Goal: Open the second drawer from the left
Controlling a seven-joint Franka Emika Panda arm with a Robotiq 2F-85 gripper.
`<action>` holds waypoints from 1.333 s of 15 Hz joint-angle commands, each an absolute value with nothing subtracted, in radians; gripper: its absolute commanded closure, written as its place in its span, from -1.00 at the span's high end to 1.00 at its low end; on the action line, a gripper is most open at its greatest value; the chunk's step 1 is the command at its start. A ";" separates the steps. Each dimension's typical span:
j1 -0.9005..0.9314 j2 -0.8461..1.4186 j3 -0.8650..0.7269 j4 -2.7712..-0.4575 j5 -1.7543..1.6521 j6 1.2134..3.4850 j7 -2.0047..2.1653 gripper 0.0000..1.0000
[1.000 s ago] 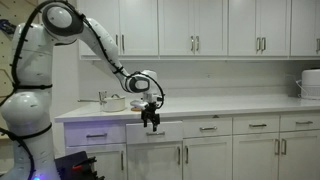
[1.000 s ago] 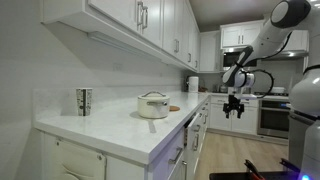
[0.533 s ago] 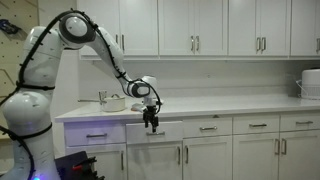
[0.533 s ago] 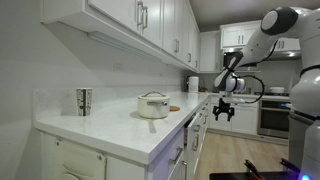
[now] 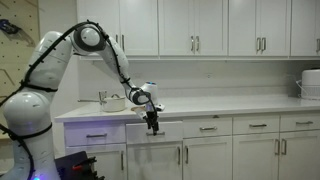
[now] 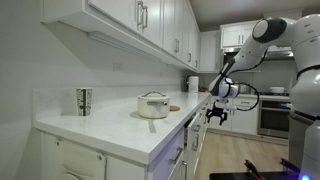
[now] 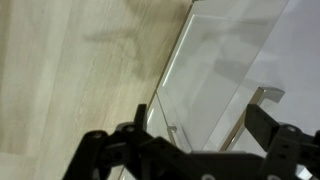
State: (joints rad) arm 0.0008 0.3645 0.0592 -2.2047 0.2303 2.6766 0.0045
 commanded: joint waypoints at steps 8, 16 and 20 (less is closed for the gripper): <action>-0.023 0.464 0.149 -2.181 0.336 2.911 0.030 1.00; -0.037 0.496 0.168 -2.190 0.331 3.019 0.056 1.00; -0.062 0.511 0.189 -2.194 0.330 3.062 0.052 1.00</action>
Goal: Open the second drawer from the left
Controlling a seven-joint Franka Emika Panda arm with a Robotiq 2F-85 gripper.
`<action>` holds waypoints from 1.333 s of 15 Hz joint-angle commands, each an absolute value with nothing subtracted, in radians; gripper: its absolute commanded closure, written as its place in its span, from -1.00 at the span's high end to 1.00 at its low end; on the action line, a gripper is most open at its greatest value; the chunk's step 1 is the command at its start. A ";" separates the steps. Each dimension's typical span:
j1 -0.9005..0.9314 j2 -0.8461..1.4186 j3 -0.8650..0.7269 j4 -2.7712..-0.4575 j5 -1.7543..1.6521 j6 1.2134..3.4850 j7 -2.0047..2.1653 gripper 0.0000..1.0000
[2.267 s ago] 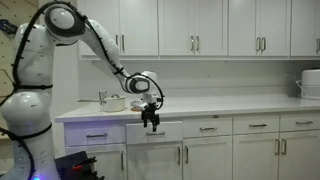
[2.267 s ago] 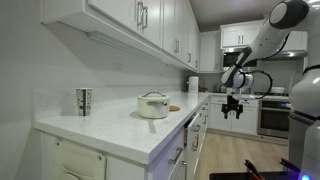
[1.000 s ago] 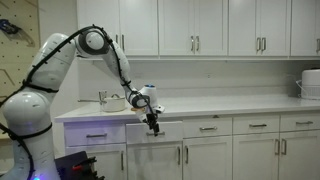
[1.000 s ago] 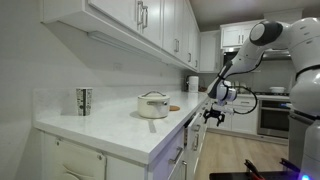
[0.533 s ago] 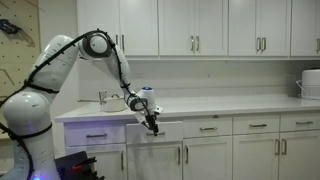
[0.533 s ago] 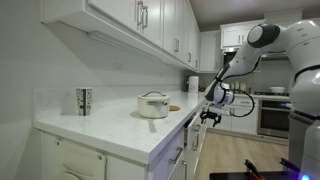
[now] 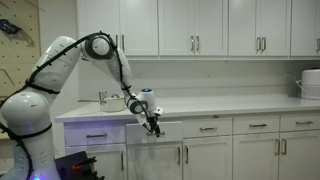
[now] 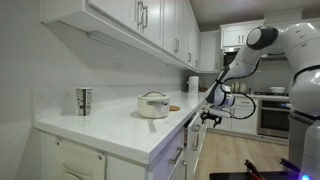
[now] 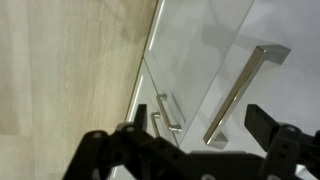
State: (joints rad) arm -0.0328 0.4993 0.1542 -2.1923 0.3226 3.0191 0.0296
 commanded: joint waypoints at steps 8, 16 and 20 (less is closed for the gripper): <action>-0.120 0.561 0.270 -2.187 0.319 3.147 0.052 1.00; -0.112 0.618 0.271 -2.143 0.297 3.158 0.064 1.00; -0.107 0.654 0.267 -2.106 0.291 3.151 0.066 1.00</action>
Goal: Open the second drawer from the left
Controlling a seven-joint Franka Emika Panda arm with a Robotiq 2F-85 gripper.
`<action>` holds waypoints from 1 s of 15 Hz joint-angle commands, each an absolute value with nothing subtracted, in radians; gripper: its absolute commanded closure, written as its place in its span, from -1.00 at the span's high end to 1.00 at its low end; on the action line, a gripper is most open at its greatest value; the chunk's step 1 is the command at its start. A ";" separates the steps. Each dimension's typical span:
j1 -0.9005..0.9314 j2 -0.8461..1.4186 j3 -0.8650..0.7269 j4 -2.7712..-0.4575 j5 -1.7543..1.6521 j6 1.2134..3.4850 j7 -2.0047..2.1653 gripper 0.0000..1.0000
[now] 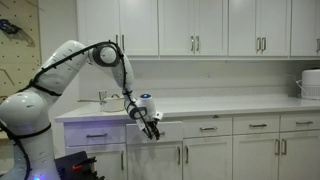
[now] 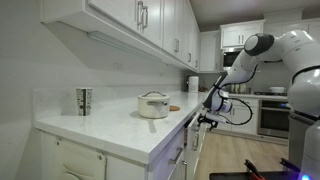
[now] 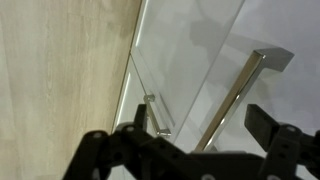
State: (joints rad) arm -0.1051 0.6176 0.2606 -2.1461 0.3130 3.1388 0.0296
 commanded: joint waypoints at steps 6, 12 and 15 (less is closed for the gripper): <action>-0.089 0.704 0.250 -2.053 0.288 3.143 0.074 1.00; -0.064 0.736 0.224 -2.017 0.286 3.135 0.082 1.00; -0.055 0.736 0.216 -2.014 0.285 3.132 0.085 1.00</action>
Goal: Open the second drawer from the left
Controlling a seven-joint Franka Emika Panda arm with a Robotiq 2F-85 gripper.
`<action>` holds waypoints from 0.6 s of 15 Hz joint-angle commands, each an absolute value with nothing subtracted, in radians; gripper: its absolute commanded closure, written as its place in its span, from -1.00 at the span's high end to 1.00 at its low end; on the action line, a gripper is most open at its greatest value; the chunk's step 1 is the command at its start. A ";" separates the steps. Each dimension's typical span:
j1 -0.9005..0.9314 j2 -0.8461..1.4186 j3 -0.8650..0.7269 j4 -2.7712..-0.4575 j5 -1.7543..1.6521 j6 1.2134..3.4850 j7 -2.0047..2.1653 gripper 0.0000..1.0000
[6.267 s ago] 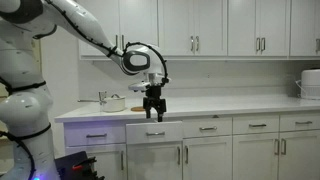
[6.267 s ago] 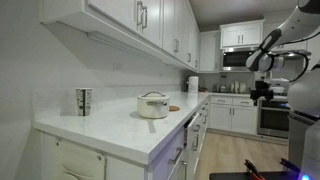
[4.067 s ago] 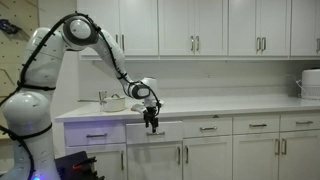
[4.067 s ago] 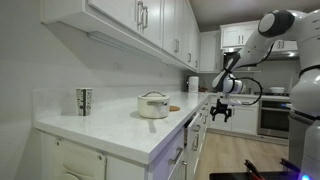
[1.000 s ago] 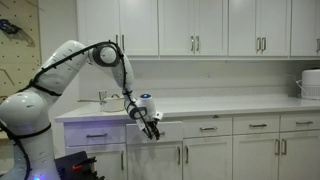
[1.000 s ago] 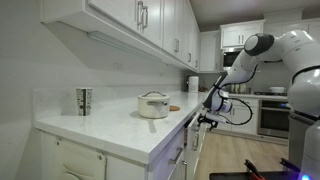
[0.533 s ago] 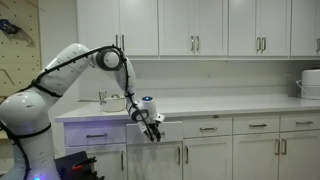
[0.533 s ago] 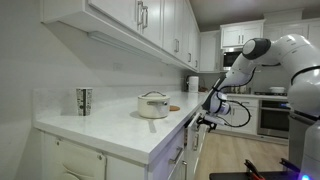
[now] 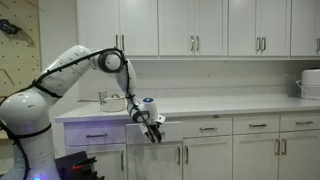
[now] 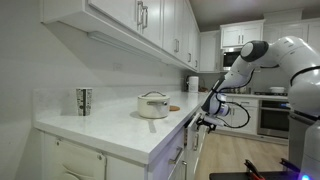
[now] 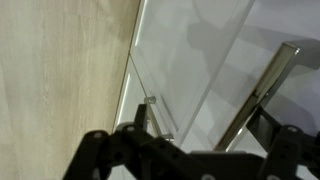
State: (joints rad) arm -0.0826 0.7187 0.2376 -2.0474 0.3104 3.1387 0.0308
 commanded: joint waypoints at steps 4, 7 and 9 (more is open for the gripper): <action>-0.045 0.734 0.202 -2.011 0.283 3.112 0.088 1.00; 0.012 0.728 0.129 -2.007 0.272 3.058 0.119 1.00; 0.043 0.724 0.093 -2.002 0.265 3.028 0.150 1.00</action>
